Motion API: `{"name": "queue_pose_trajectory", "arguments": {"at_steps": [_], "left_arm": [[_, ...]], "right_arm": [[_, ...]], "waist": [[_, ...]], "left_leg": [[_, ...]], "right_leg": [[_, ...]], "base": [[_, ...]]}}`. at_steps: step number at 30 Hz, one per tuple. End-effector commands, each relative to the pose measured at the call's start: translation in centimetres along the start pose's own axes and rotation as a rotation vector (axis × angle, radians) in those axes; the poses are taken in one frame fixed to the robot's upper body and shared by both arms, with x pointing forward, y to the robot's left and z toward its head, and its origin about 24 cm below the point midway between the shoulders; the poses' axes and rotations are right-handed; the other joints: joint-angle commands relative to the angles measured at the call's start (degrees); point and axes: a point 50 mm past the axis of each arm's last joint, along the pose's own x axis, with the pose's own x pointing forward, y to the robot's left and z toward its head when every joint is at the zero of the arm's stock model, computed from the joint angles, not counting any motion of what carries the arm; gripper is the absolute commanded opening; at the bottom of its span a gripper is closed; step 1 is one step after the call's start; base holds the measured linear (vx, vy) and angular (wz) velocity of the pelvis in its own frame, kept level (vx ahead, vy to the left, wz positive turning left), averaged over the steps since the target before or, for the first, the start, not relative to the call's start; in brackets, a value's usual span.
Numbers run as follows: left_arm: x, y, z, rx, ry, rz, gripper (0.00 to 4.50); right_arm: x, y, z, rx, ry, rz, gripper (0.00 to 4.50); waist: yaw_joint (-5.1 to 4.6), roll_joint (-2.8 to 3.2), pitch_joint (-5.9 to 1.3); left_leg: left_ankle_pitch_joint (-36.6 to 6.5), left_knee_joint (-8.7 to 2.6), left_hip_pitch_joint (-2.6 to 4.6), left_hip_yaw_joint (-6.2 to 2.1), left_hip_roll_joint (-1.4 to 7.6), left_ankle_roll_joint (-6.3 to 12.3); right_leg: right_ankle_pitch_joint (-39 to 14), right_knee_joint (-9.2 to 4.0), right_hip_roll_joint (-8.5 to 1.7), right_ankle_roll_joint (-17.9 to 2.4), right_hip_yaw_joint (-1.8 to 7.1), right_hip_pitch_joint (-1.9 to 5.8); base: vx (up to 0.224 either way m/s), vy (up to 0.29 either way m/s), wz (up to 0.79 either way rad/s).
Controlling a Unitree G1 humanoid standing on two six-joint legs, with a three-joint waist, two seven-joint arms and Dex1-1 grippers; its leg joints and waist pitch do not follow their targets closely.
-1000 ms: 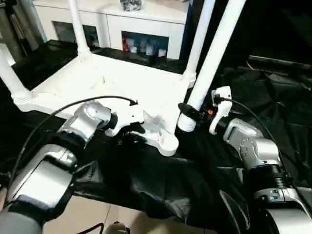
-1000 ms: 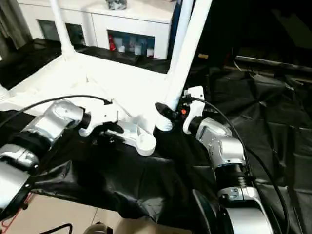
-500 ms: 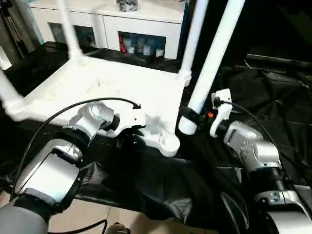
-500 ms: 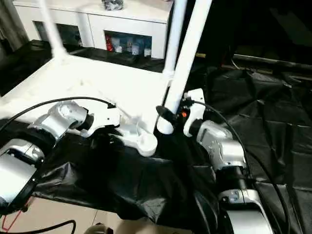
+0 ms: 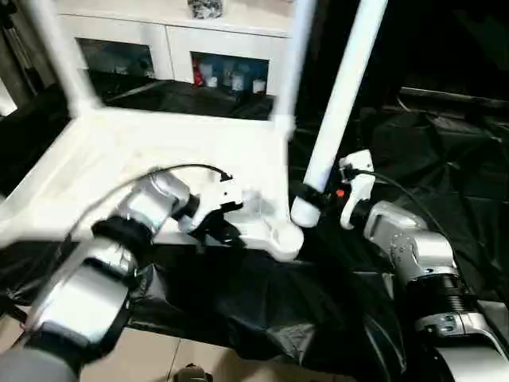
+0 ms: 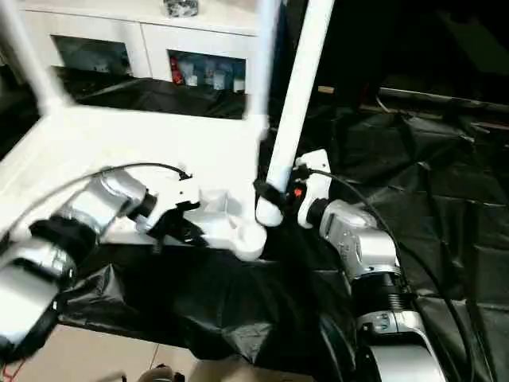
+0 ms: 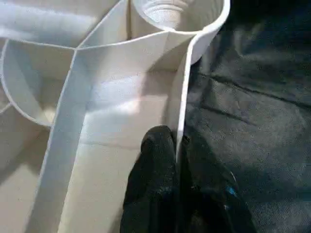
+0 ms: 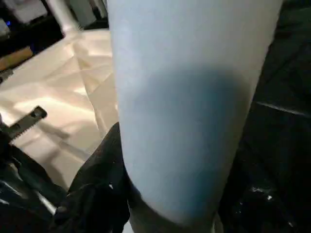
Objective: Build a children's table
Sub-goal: Rotate table base
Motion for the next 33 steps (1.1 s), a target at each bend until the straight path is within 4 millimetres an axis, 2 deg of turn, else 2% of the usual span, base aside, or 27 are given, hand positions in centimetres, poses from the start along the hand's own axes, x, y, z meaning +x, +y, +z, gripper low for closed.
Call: {"name": "queue_pose_trajectory", "arguments": {"at_steps": [1, 2, 3, 4, 5, 9, 10, 17, 18, 23, 24, 25, 29, 33], "left_arm": [[0.0, -0.1, -1.0, -0.076, -0.030, 0.057, 0.00], [0.1, -0.5, -1.2, -0.087, -0.050, 0.105, 0.00], [0.2, -0.6, -1.2, -0.084, -0.063, 0.125, 0.00], [0.2, -0.7, -1.2, -0.088, -0.066, 0.131, 0.00], [0.2, -0.7, -1.2, -0.100, -0.075, 0.151, 0.00], [0.6, -1.3, -0.7, -0.126, -0.158, 0.214, 0.00], [0.7, -1.4, -0.5, -0.132, -0.176, 0.218, 0.00], [1.5, -2.7, 0.1, -0.046, -0.276, 0.210, 0.00], [1.4, -2.7, -0.1, -0.044, -0.275, 0.221, 0.00], [1.1, -2.8, -0.3, -0.028, -0.269, 0.220, 0.00], [1.0, -2.9, -0.3, -0.028, -0.272, 0.207, 0.46], [0.9, -2.9, -0.4, -0.024, -0.264, 0.208, 0.57], [0.4, -2.8, -0.9, -0.024, -0.238, 0.233, 0.61], [-0.4, -2.6, -2.0, -0.024, -0.187, 0.245, 0.62]], "right_arm": [[0.4, 0.4, 0.4, 0.007, -0.002, 0.001, 1.93], [0.7, 0.7, 0.2, -0.002, 0.010, -0.008, 1.93], [0.7, 0.8, 0.1, -0.009, 0.013, -0.010, 1.93], [0.8, 0.8, 0.1, -0.013, 0.012, -0.010, 1.93], [0.8, 0.8, 0.0, -0.023, 0.010, -0.011, 1.93], [1.2, 1.2, 0.3, -0.080, -0.029, -0.032, 1.93], [1.3, 1.3, 0.4, -0.073, -0.041, -0.038, 1.93], [1.4, 1.9, 1.6, -0.144, -0.108, 0.028, 1.93], [1.3, 1.7, 1.7, -0.145, -0.109, 0.026, 1.93], [1.3, 1.3, 1.4, -0.170, -0.083, 0.012, 1.93], [1.3, 1.3, 1.4, -0.172, -0.081, 0.011, 1.93], [1.3, 1.3, 1.3, -0.175, -0.080, 0.012, 1.93], [1.3, 1.3, 1.3, -0.183, -0.081, 0.019, 1.93], [1.4, 1.4, 1.3, -0.188, -0.084, 0.025, 1.93]], "waist": [[0.09, -0.32, -4.42], [0.01, -0.26, -4.33], [-0.31, -0.66, -4.40], [-0.33, -0.36, -4.29], [-0.41, -0.56, -4.33], [-1.02, -0.74, -4.27], [-1.00, -0.67, -4.33], [-0.94, -1.01, -4.47], [-0.95, -1.01, -4.41], [-1.03, -1.09, -4.40], [-1.04, -1.11, -4.38], [-1.00, -1.07, -4.36], [-1.14, -0.96, -4.30], [-1.16, -1.15, -4.20]], "left_leg": [[-12.4, -3.83, 0.35, -0.31, 0.58, -0.33], [-12.9, -3.89, 0.45, -0.21, 0.42, -0.20], [-12.8, -3.91, 0.44, -0.30, 0.65, -0.45], [-13.4, -3.84, 0.71, -0.15, 0.41, -0.35], [-13.7, -3.80, 0.94, -0.05, 0.45, -0.34], [-13.5, -3.94, 0.66, -0.14, 0.51, -0.23], [-13.4, -3.87, 0.83, -0.06, 0.37, 0.01], [-11.7, -3.84, 0.53, 0.08, 0.36, 0.91], [-11.6, -3.86, 0.66, 0.14, 0.41, 1.08], [-11.1, -3.94, 0.55, 0.13, 0.41, 0.92], [-11.1, -3.94, 0.57, 0.18, 0.38, 0.93], [-11.2, -3.91, 0.59, 0.20, 0.38, 0.90], [-11.9, -4.01, 0.63, 0.11, 0.52, 0.57], [-12.9, -4.10, 0.79, 0.07, 0.47, 0.28]], "right_leg": [[-18.9, -4.45, -5.23, -8.6, 2.77, 3.59], [-20.4, -4.88, -5.08, -8.1, 2.66, 3.42], [-20.3, -4.64, -5.33, -8.1, 2.74, 3.43], [-22.1, -5.13, -5.12, -7.5, 2.69, 3.06], [-22.6, -5.24, -5.11, -7.3, 2.77, 2.90], [-22.1, -5.13, -5.04, -6.9, 2.73, 2.92], [-22.4, -5.32, -4.98, -6.8, 2.76, 2.81], [-19.5, -5.01, -4.88, -6.6, 2.96, 2.91], [-18.7, -4.97, -4.72, -6.8, 2.99, 2.73], [-17.3, -4.62, -4.73, -7.2, 3.05, 2.91], [-17.5, -4.69, -4.75, -7.2, 3.08, 2.92], [-18.0, -4.76, -4.84, -7.0, 3.11, 2.91], [-18.4, -4.79, -4.76, -7.1, 3.06, 2.84], [-19.5, -4.91, -4.76, -6.7, 3.07, 2.75]], "base": [[0.000, 0.000, 0.00], [0.000, 0.000, 0.00], [0.000, 0.000, 0.00], [0.000, 0.000, 0.00], [0.000, 0.000, 0.00], [0.000, 0.000, 0.00], [0.000, 0.000, 0.00], [0.000, 0.000, 0.00], [0.000, 0.000, 0.00], [0.000, 0.000, 0.00], [0.000, 0.000, 0.00], [0.000, 0.000, 0.00], [0.000, 0.000, 0.00], [0.000, 0.000, 0.00]]}}
